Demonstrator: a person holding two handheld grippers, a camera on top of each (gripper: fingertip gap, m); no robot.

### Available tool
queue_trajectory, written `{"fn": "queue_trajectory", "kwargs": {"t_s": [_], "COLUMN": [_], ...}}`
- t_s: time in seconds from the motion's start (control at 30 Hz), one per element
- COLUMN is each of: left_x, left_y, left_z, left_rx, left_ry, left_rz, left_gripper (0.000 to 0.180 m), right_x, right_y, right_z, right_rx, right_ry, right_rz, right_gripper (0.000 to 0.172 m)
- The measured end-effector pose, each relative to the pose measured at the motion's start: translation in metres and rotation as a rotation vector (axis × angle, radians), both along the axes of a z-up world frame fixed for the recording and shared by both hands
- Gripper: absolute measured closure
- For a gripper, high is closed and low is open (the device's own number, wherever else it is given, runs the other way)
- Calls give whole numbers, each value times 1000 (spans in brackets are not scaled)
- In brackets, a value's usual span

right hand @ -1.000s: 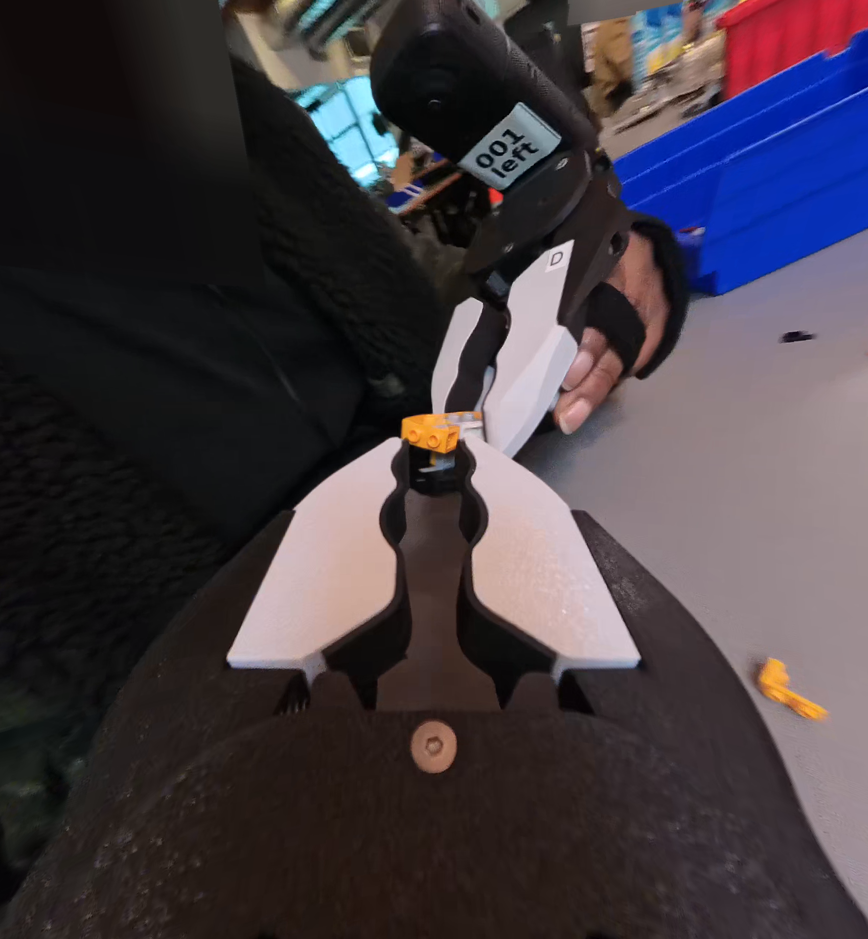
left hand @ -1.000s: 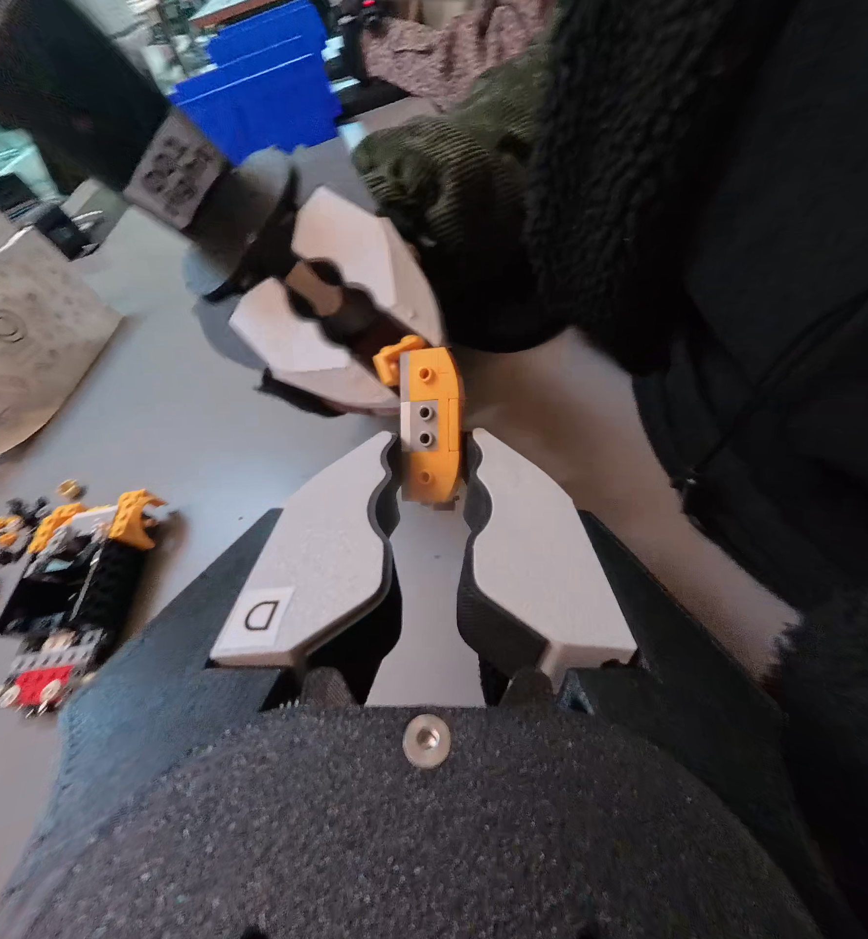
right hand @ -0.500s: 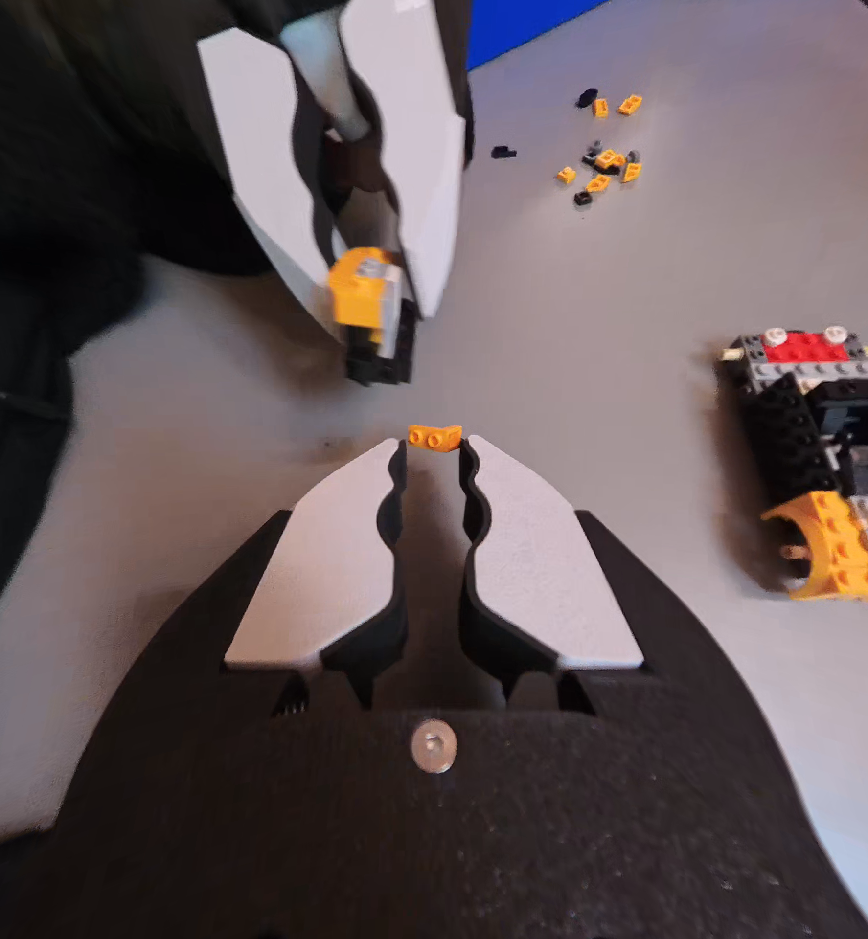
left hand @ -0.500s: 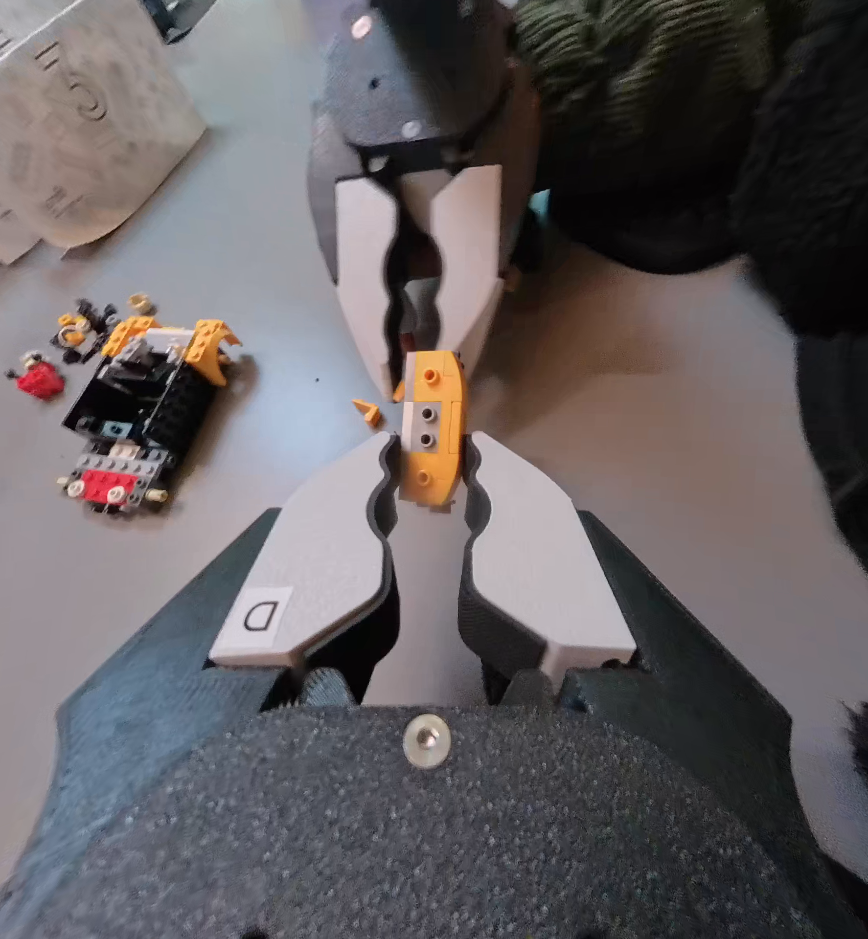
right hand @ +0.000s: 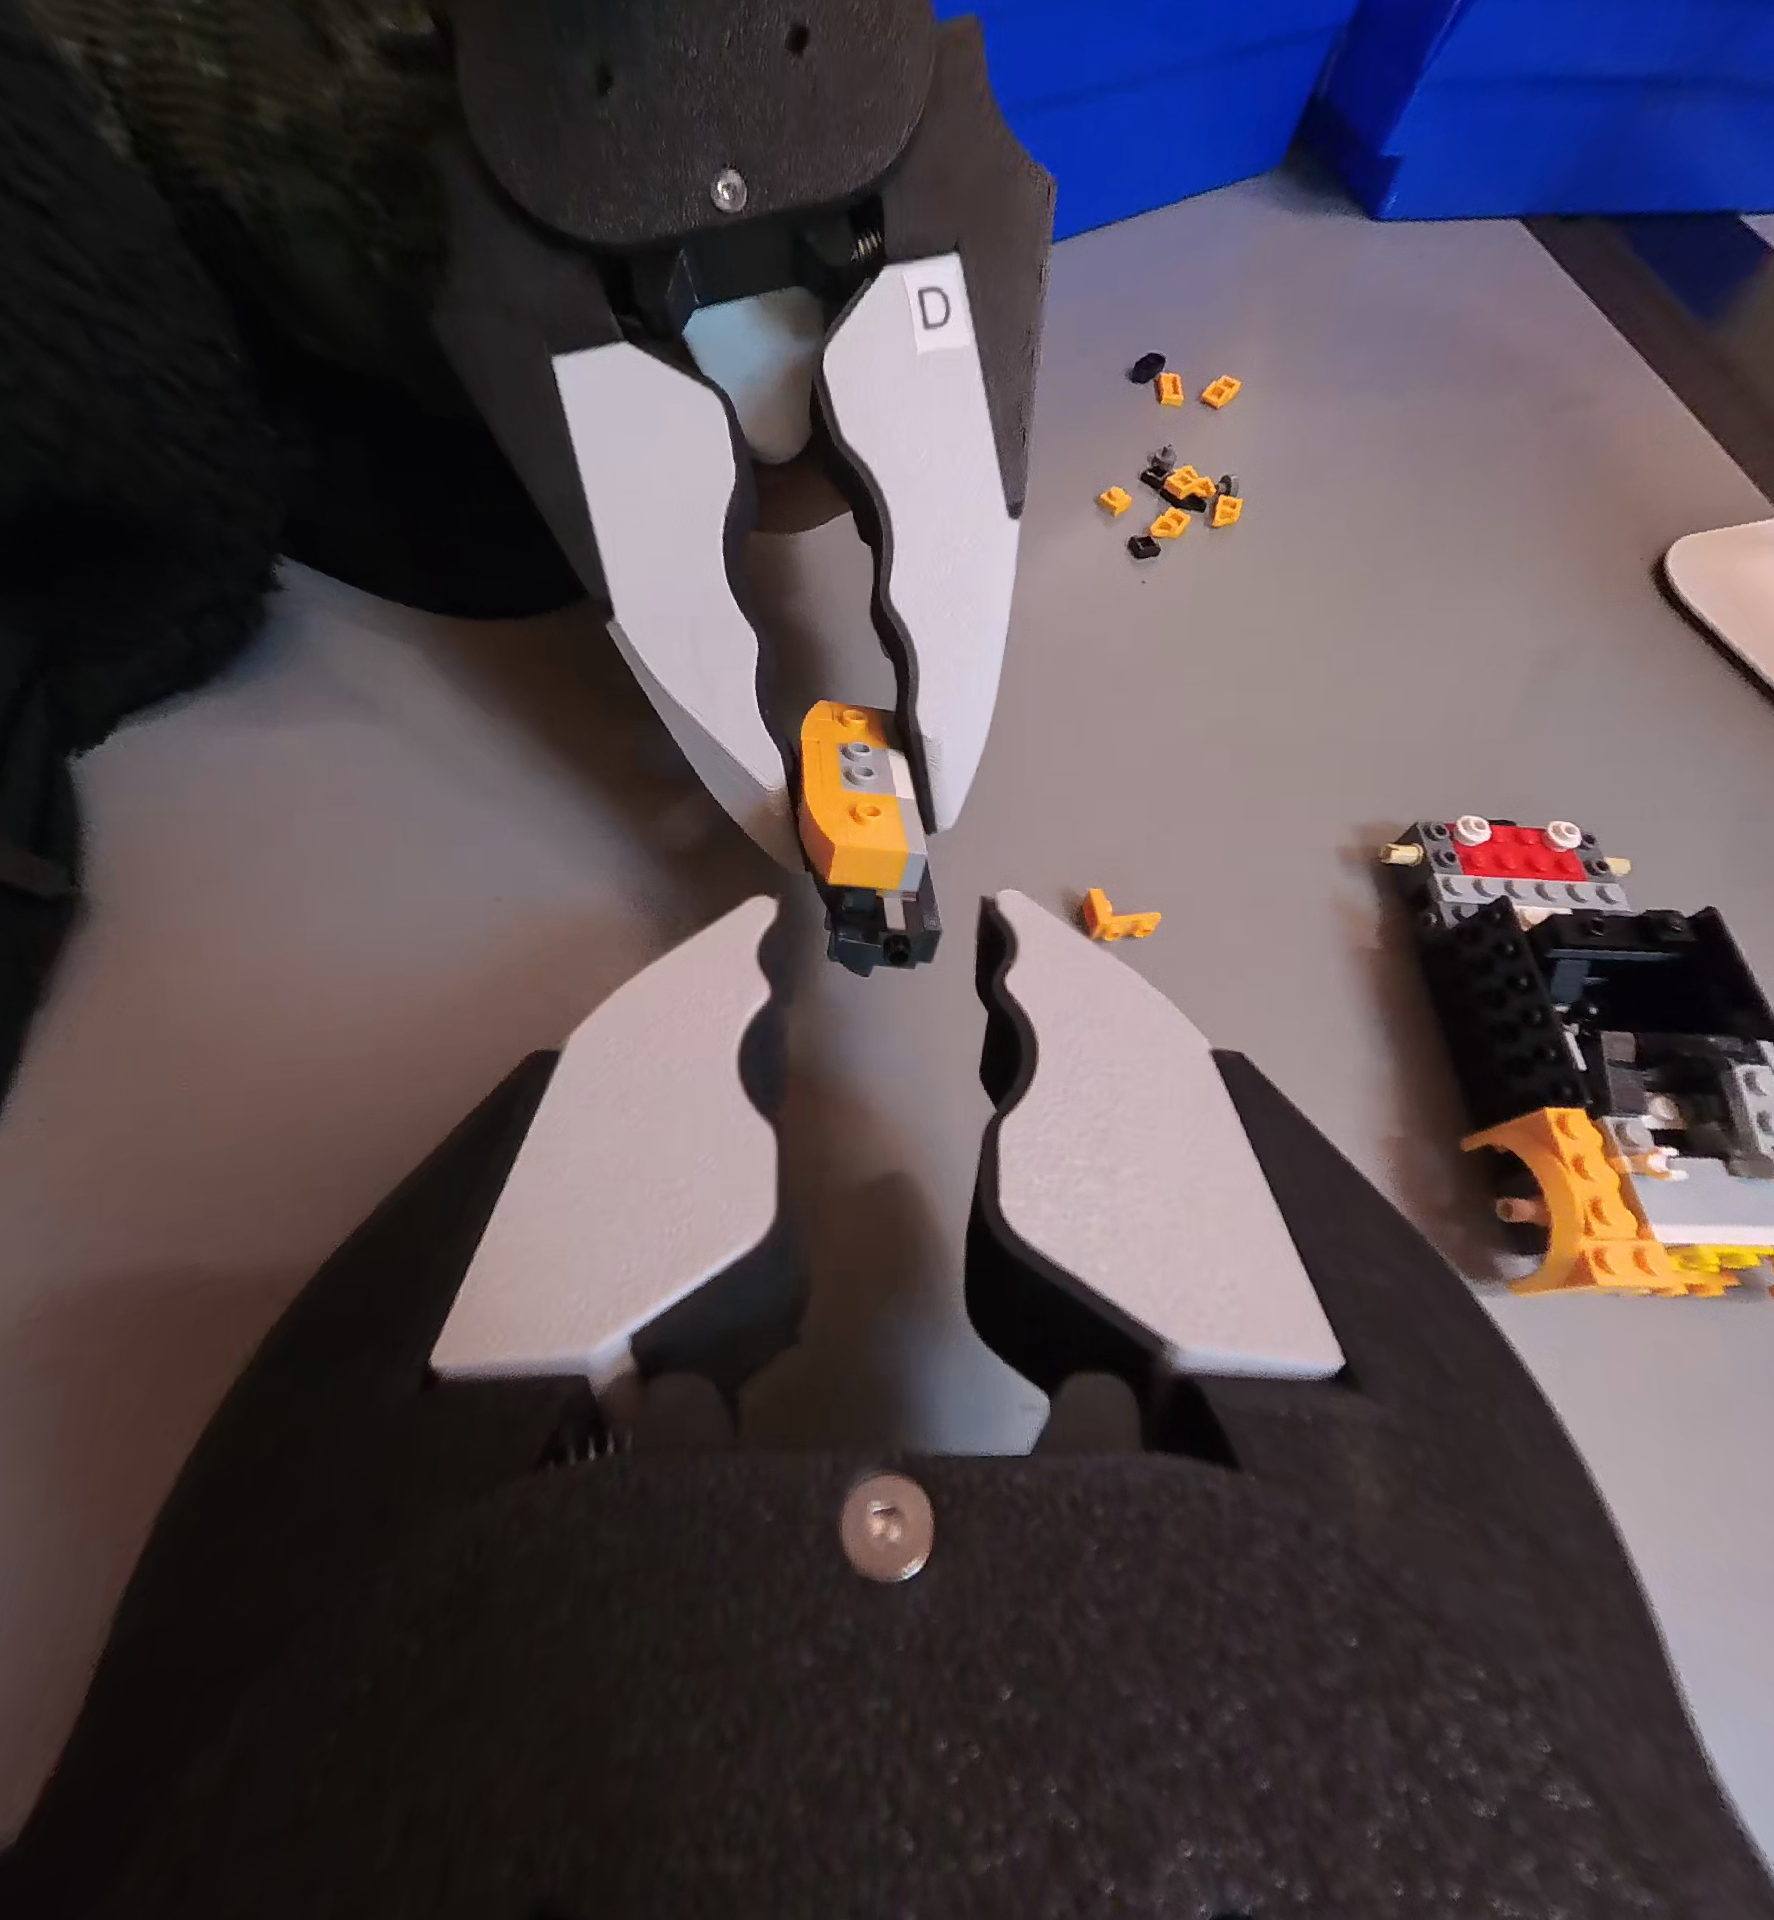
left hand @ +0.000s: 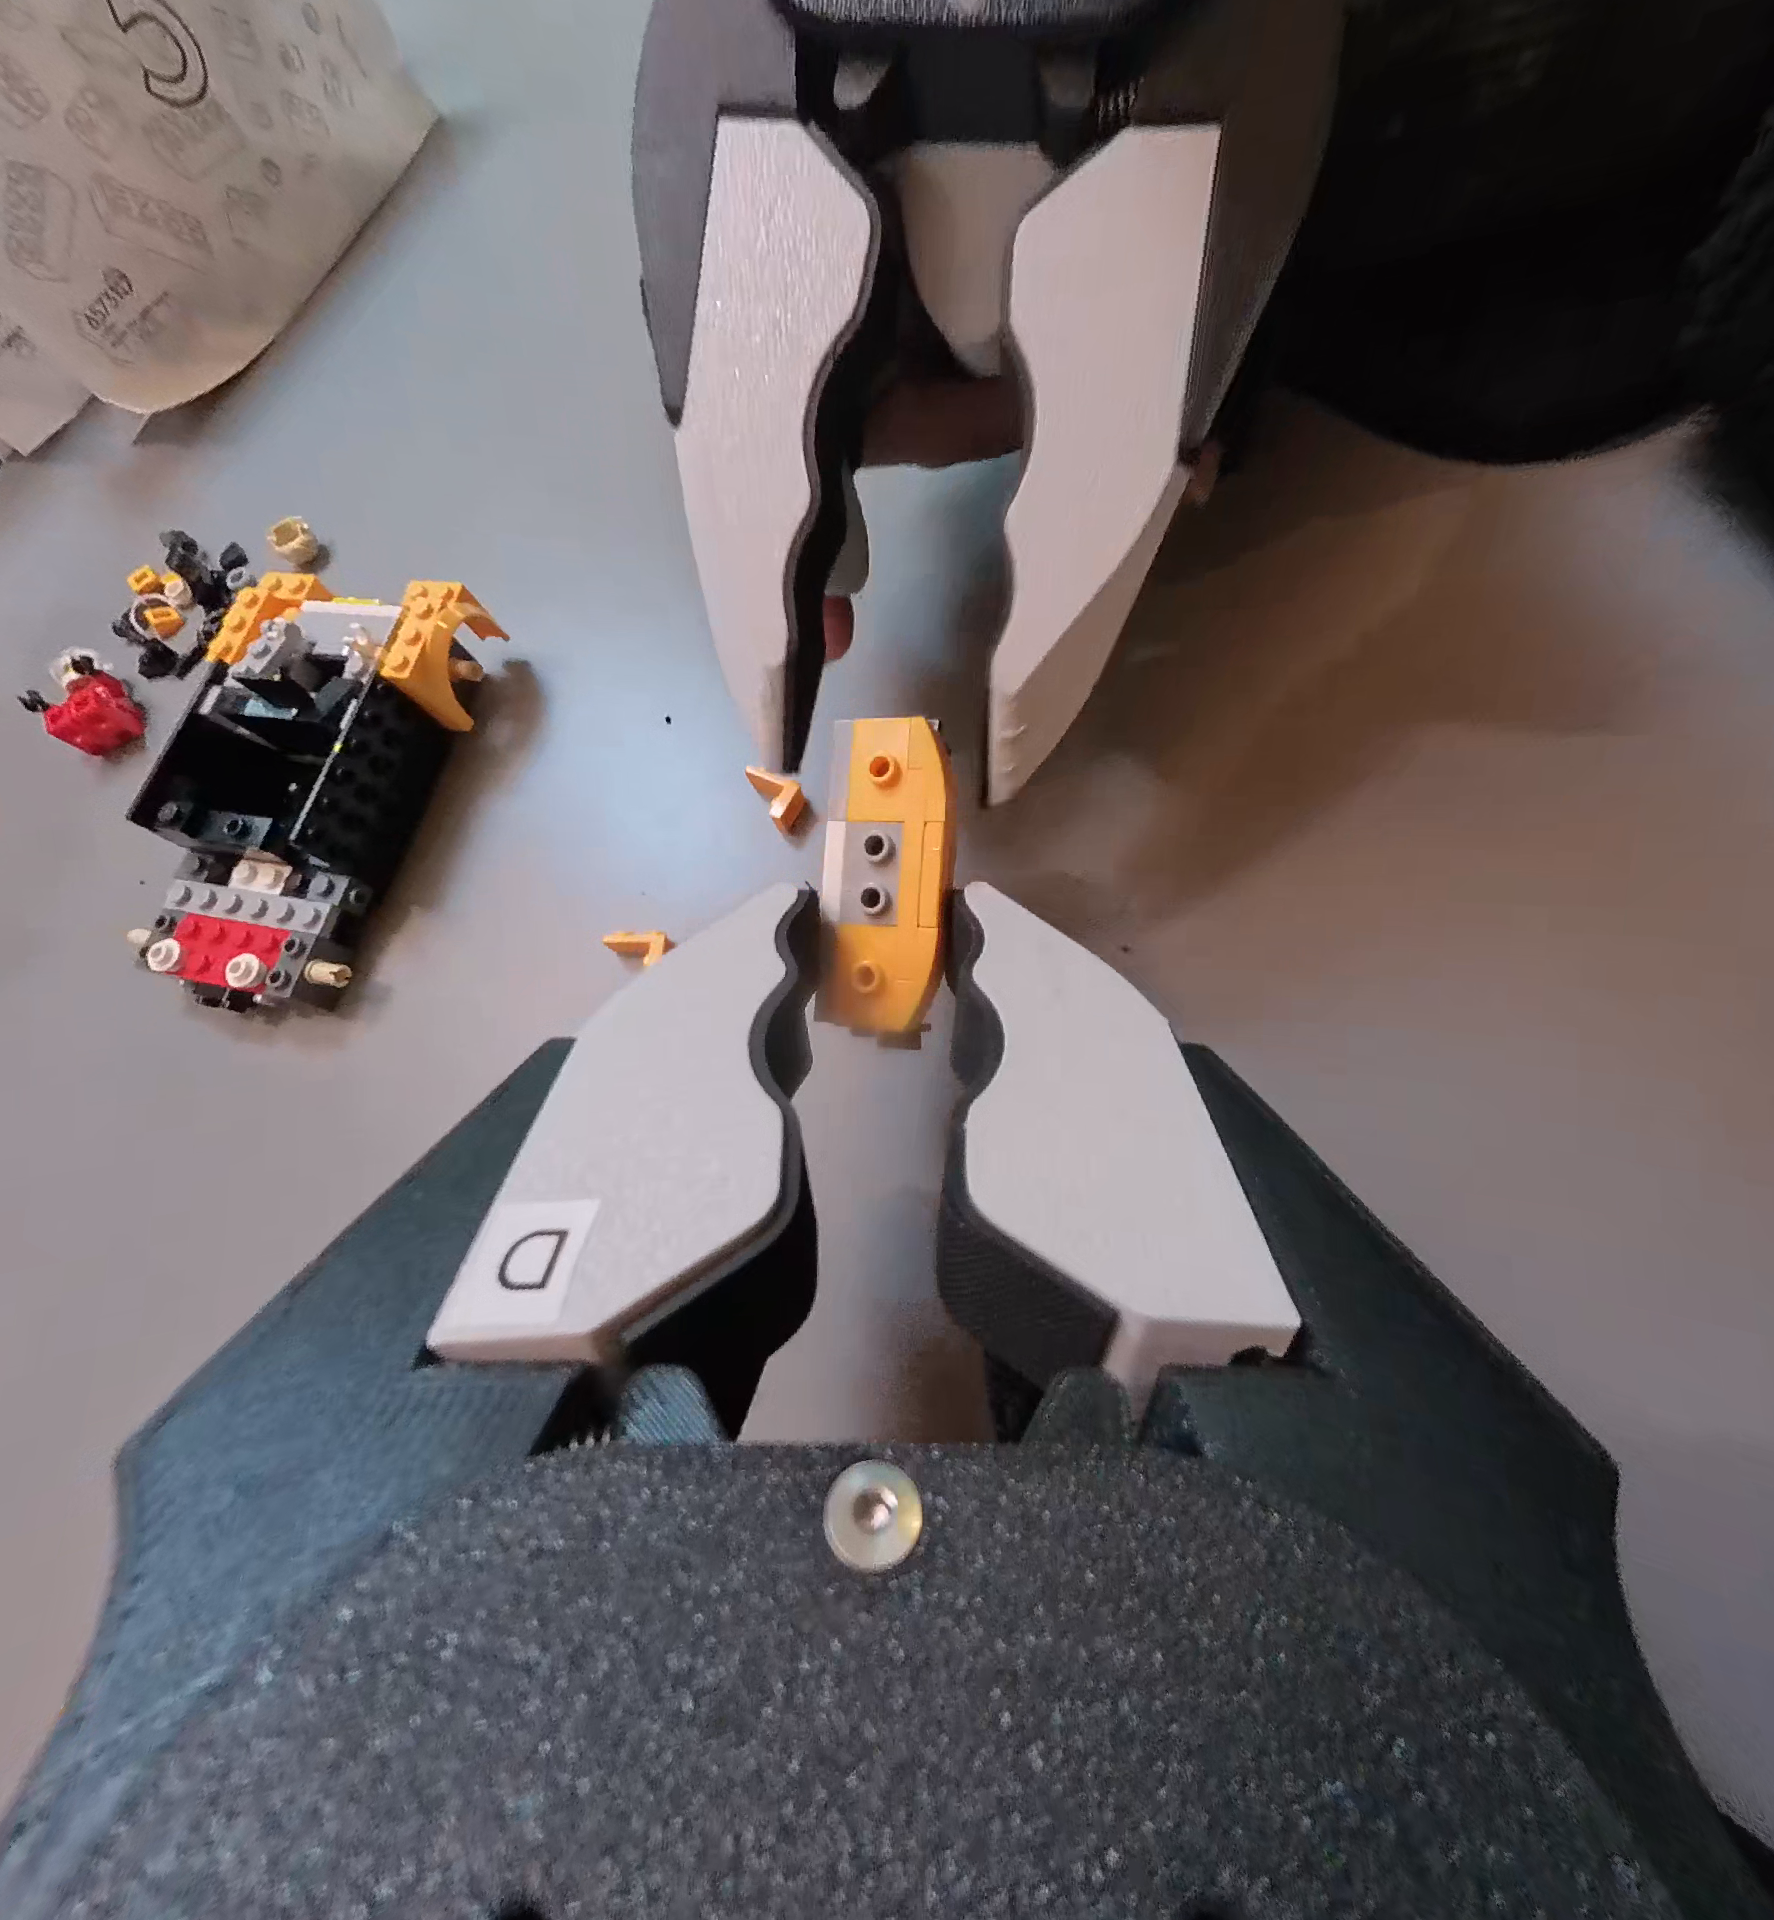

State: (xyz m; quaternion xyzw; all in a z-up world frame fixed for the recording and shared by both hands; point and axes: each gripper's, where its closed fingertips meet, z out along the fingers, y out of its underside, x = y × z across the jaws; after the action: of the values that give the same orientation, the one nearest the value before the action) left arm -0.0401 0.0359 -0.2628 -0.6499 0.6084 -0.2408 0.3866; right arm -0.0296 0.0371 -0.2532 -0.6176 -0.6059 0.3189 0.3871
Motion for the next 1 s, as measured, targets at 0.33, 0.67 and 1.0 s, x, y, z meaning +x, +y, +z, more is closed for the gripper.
{"fn": "queue_trajectory", "kwargs": {"t_s": [0.33,0.67,1.0], "left_x": [5,9,9], "left_y": [-5,-19,-35], "left_z": [12,10,10], "left_rx": [-7,-309,-539], "left_ry": [-89,-129,-159], "left_rz": [-22,-41,-107], "left_gripper": [144,157,157], "right_x": [-3,-8,-5], "right_y": [-4,-14,-27], "right_z": [14,21,25], "right_rx": [73,248,264], "right_ry": [24,41,62], "right_rz": [-4,43,121], "right_gripper": [151,151,160]}}
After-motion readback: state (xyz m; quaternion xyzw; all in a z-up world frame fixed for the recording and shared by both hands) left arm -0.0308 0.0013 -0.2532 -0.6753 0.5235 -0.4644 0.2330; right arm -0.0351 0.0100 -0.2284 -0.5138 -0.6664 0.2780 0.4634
